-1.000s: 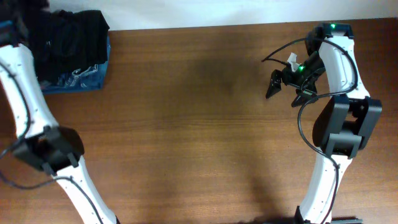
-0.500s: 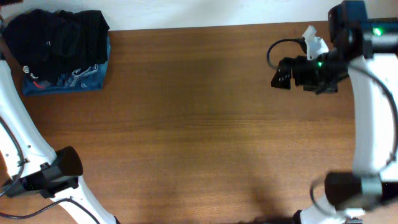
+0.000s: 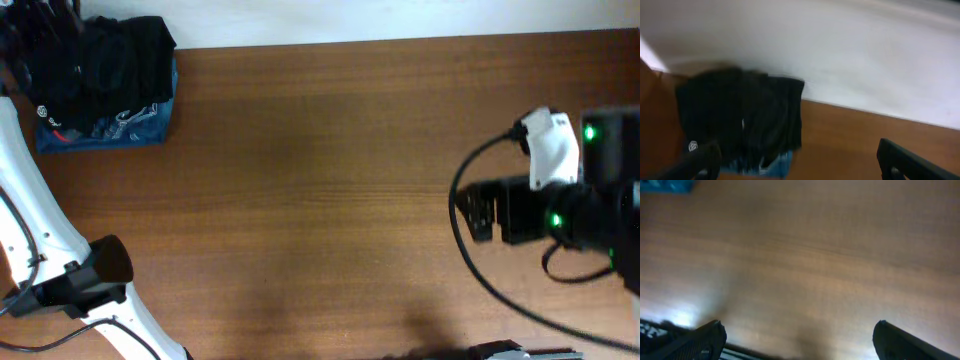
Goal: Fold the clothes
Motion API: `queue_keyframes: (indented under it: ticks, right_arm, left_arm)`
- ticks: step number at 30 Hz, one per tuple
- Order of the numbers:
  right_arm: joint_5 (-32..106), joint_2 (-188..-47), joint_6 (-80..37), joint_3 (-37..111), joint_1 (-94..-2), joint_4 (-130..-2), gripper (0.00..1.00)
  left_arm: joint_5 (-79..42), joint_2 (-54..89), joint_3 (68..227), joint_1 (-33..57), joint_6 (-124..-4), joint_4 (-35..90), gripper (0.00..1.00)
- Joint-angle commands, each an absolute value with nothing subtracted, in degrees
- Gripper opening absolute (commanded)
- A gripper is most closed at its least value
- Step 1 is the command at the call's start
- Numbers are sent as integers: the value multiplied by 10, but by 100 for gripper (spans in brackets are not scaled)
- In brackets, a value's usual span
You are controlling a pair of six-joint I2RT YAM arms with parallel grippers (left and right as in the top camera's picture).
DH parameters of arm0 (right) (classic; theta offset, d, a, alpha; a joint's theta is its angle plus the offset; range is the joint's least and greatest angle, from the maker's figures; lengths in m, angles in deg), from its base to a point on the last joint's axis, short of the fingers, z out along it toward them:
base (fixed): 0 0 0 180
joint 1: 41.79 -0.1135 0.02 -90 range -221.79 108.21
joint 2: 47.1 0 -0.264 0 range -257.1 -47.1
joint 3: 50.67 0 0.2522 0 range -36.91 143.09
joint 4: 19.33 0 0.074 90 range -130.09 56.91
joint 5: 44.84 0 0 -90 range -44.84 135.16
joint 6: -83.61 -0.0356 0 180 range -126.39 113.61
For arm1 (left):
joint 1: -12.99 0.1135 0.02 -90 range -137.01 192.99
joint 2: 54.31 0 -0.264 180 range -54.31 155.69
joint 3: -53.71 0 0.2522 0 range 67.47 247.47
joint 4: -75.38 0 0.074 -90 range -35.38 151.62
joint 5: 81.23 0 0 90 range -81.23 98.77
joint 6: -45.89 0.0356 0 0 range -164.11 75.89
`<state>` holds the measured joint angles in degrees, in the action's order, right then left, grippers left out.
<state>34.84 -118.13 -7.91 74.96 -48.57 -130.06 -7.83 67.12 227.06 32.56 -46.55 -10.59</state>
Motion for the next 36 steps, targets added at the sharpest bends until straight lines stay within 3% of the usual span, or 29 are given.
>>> queue_keyframes:
  ticks: [1, 11, 36]
  right_arm:
    - [384, -1143, -83, 694, -491, -1304, 99]
    - [383, -1124, -84, 655, -491, -1304, 99]
    - [381, -1137, -84, 652, -492, -1294, 99]
  left_arm:
    - [-84, 675, 2271, 329, -463, -136, 99]
    - [-84, 675, 2271, 329, -463, -222, 99]
    - [-84, 675, 2271, 329, -463, -222, 99]
